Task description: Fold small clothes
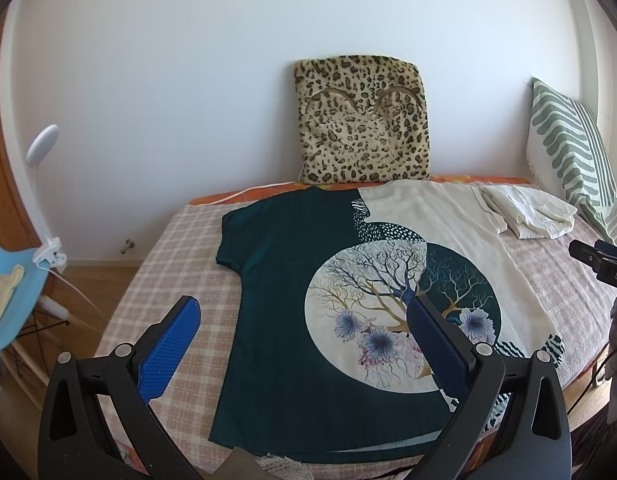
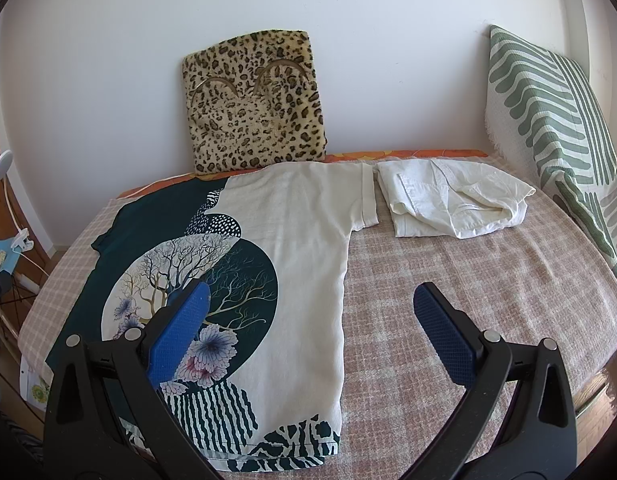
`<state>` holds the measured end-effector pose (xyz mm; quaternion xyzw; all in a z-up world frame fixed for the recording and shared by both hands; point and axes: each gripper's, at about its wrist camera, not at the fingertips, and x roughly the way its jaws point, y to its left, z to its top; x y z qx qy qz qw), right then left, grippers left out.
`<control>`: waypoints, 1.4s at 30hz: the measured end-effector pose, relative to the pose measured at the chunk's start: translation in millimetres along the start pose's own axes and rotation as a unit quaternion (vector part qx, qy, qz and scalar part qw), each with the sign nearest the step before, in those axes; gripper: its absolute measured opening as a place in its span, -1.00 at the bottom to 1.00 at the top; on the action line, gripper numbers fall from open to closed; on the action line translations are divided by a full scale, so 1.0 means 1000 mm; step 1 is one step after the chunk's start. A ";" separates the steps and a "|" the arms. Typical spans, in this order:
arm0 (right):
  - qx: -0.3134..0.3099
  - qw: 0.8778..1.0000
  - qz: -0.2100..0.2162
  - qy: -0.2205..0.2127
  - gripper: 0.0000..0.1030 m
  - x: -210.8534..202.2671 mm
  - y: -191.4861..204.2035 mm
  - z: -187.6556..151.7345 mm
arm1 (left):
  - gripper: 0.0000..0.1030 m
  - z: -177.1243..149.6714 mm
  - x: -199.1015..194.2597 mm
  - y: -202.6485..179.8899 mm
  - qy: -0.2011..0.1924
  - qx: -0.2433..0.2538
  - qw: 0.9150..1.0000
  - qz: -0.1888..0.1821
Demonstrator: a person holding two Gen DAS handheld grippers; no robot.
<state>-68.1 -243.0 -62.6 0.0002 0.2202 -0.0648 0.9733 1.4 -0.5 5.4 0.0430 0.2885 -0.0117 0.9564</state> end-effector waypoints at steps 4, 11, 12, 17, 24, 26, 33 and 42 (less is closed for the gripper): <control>0.000 1.000 0.000 0.000 1.00 0.000 0.000 0.000 | 0.99 0.000 0.000 0.000 0.000 0.000 1.000 0.000; 0.000 1.000 0.000 0.000 1.00 0.000 0.000 0.000 | 0.99 0.000 0.000 0.001 0.000 0.000 1.000 -0.001; 0.000 1.000 0.000 0.000 1.00 0.000 0.000 0.000 | 0.99 0.000 0.000 0.000 0.000 0.000 1.000 -0.001; 0.000 1.000 0.000 0.000 1.00 0.000 0.000 0.000 | 0.99 0.000 -0.001 0.000 0.000 0.000 1.000 -0.001; 0.000 1.000 0.000 0.000 1.00 0.001 0.000 0.000 | 0.99 0.000 -0.001 0.000 -0.001 0.000 1.000 0.000; 0.000 1.000 0.001 0.001 1.00 0.001 0.000 0.000 | 0.99 -0.001 0.000 0.000 -0.001 0.000 1.000 0.000; 0.000 1.000 0.001 0.000 1.00 0.002 0.001 0.001 | 0.99 0.002 -0.001 0.003 0.001 -0.002 1.000 0.000; -0.001 1.000 0.002 0.000 1.00 0.003 0.006 0.001 | 0.99 -0.003 0.001 0.016 0.005 -0.006 1.000 0.006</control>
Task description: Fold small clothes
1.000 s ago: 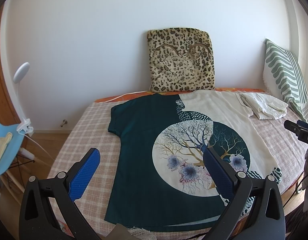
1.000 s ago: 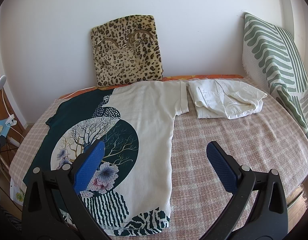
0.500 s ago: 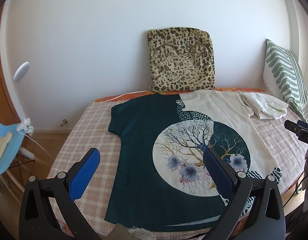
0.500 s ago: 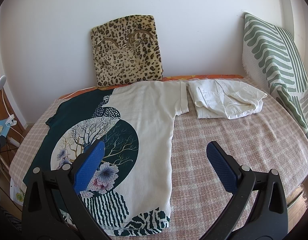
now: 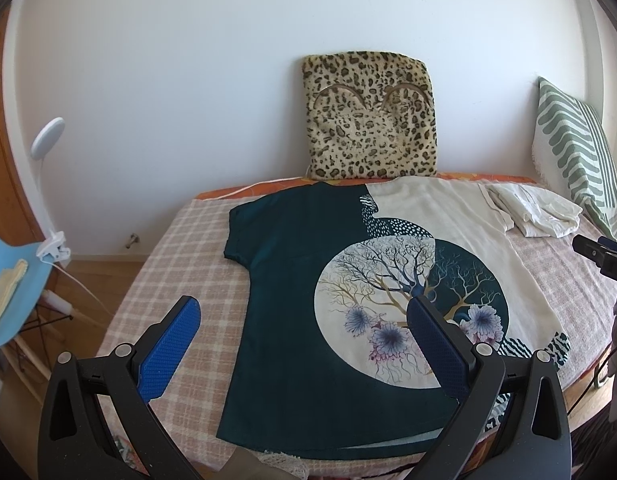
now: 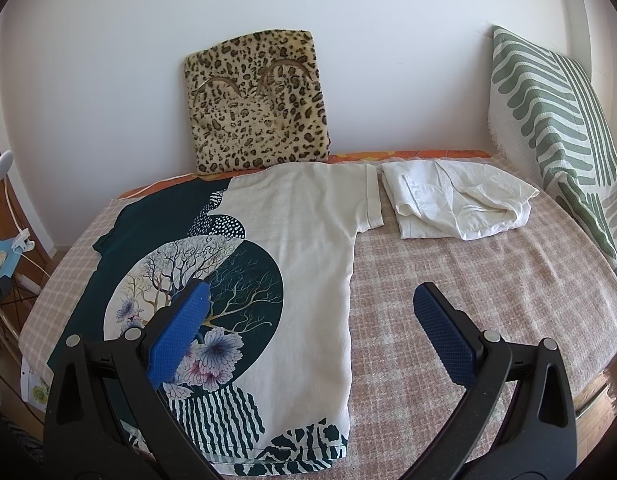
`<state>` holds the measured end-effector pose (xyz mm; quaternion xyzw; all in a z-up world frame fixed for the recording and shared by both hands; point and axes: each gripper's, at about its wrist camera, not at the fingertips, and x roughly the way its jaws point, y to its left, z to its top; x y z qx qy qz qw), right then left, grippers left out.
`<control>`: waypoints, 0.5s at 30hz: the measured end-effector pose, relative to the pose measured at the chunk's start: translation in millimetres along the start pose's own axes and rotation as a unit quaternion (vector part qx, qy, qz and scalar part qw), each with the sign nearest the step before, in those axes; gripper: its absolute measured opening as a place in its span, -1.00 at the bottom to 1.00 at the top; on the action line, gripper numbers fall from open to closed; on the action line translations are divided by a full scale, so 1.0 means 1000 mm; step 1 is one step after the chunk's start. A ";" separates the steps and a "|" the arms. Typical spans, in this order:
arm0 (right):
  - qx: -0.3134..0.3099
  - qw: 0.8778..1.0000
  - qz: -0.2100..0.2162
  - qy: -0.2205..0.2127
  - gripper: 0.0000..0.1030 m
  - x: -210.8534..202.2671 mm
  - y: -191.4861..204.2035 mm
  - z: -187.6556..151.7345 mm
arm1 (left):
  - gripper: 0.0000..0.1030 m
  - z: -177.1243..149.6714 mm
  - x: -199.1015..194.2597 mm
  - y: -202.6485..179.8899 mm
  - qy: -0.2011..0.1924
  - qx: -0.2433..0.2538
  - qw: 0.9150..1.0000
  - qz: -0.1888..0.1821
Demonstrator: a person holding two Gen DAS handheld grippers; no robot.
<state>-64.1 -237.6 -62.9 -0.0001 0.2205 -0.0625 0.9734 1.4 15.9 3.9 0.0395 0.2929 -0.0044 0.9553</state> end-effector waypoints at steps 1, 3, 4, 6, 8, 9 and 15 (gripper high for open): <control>-0.001 1.000 0.000 0.000 1.00 0.002 0.003 0.001 | 0.99 -0.002 0.001 0.001 0.001 0.000 1.000 0.001; -0.002 1.000 0.000 0.000 1.00 0.004 0.005 0.003 | 0.99 -0.005 0.003 0.005 0.004 -0.002 1.000 0.004; -0.001 1.000 0.003 0.000 1.00 0.006 0.007 0.004 | 0.99 -0.007 0.004 0.009 0.008 -0.006 1.000 0.005; -0.002 1.000 0.011 -0.001 1.00 0.010 0.022 0.005 | 0.99 -0.010 0.007 0.015 0.016 -0.011 1.000 0.001; -0.006 1.000 0.013 -0.004 1.00 0.009 0.022 0.007 | 0.99 -0.014 0.012 0.022 0.030 -0.021 0.999 -0.010; -0.010 1.000 0.016 -0.005 1.00 0.009 0.025 0.008 | 0.99 -0.017 0.014 0.026 0.037 -0.028 0.999 -0.012; -0.030 0.999 0.042 -0.004 1.00 0.015 0.047 0.016 | 0.98 -0.033 0.025 0.048 0.063 -0.056 0.996 -0.017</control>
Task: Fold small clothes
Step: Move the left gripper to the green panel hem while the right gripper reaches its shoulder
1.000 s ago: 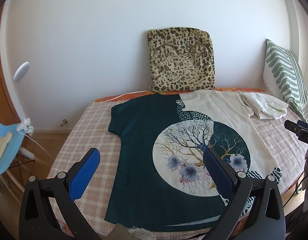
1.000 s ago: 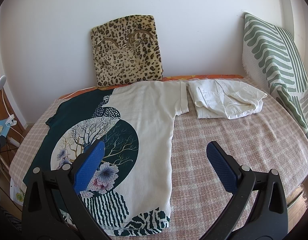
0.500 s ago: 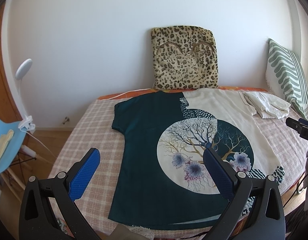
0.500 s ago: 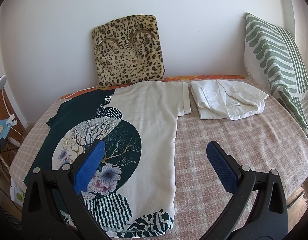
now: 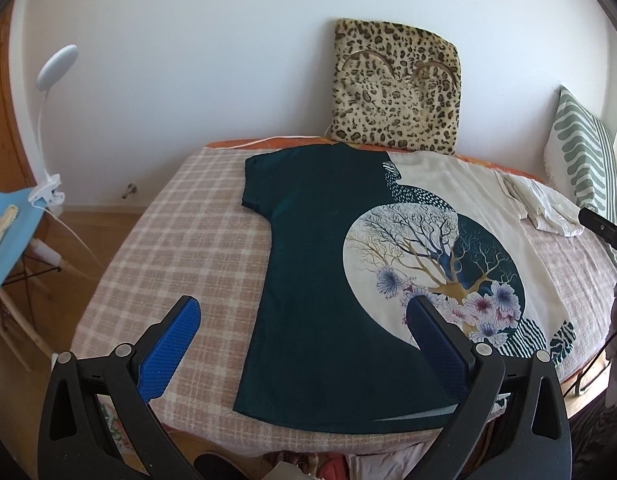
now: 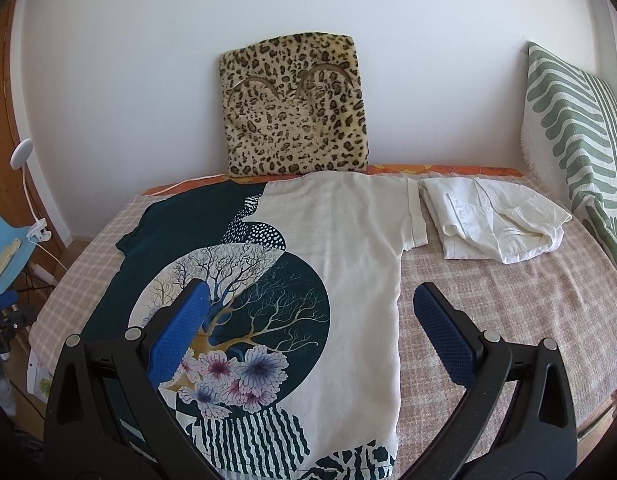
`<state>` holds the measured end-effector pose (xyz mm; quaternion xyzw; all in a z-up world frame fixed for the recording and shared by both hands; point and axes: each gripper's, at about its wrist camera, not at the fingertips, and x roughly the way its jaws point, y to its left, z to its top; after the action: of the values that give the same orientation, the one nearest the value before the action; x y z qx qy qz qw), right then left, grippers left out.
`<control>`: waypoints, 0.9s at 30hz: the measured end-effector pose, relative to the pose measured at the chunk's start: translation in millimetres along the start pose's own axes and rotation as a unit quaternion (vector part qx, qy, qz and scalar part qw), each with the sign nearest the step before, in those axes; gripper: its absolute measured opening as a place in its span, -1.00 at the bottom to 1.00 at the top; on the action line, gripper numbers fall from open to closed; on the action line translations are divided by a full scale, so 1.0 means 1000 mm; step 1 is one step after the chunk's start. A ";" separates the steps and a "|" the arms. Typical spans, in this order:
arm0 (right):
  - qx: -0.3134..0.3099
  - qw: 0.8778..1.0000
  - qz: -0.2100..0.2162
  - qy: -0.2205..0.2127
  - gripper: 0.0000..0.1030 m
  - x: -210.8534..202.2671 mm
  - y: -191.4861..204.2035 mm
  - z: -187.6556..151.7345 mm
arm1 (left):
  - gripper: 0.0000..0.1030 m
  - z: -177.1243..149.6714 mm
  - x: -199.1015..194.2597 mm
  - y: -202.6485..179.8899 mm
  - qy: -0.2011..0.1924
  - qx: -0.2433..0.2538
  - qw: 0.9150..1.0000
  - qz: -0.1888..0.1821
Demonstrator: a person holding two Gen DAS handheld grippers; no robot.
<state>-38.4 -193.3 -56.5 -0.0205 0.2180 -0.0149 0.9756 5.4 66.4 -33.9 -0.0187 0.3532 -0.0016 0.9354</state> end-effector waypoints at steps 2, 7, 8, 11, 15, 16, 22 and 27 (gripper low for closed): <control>-0.004 1.000 0.009 0.005 1.00 0.005 0.007 0.003 | 0.96 -0.003 0.006 0.007 0.012 -0.009 1.000 -0.003; -0.004 0.999 0.034 0.014 1.00 0.021 0.024 0.015 | 0.62 -0.012 0.020 0.031 0.043 -0.039 0.998 -0.022; 0.000 0.999 0.041 0.017 1.00 0.025 0.027 0.018 | 0.56 -0.014 0.022 0.035 0.049 -0.044 0.998 -0.022; 0.015 0.997 0.080 0.015 1.00 0.035 0.037 0.026 | 0.30 -0.018 0.029 0.047 0.063 -0.054 0.996 -0.027; 0.014 0.992 0.123 0.032 1.00 0.053 0.061 0.044 | 0.01 -0.025 0.033 0.064 0.079 -0.085 0.992 -0.053; 0.006 0.991 0.129 0.034 1.00 0.057 0.069 0.048 | -0.03 -0.028 0.035 0.069 0.086 -0.097 0.989 -0.065; -0.030 0.984 0.159 0.070 0.95 0.091 0.118 0.071 | -0.29 -0.041 0.040 0.085 0.109 -0.136 0.979 -0.104; -0.045 0.972 0.196 0.118 0.83 0.127 0.164 0.091 | -0.29 -0.056 0.053 0.090 0.147 -0.158 0.969 -0.116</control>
<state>118.3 -31.0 -35.4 -0.0193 0.3319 0.1844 0.9249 7.4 153.6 -113.9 -0.2068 0.4782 -0.0575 0.8516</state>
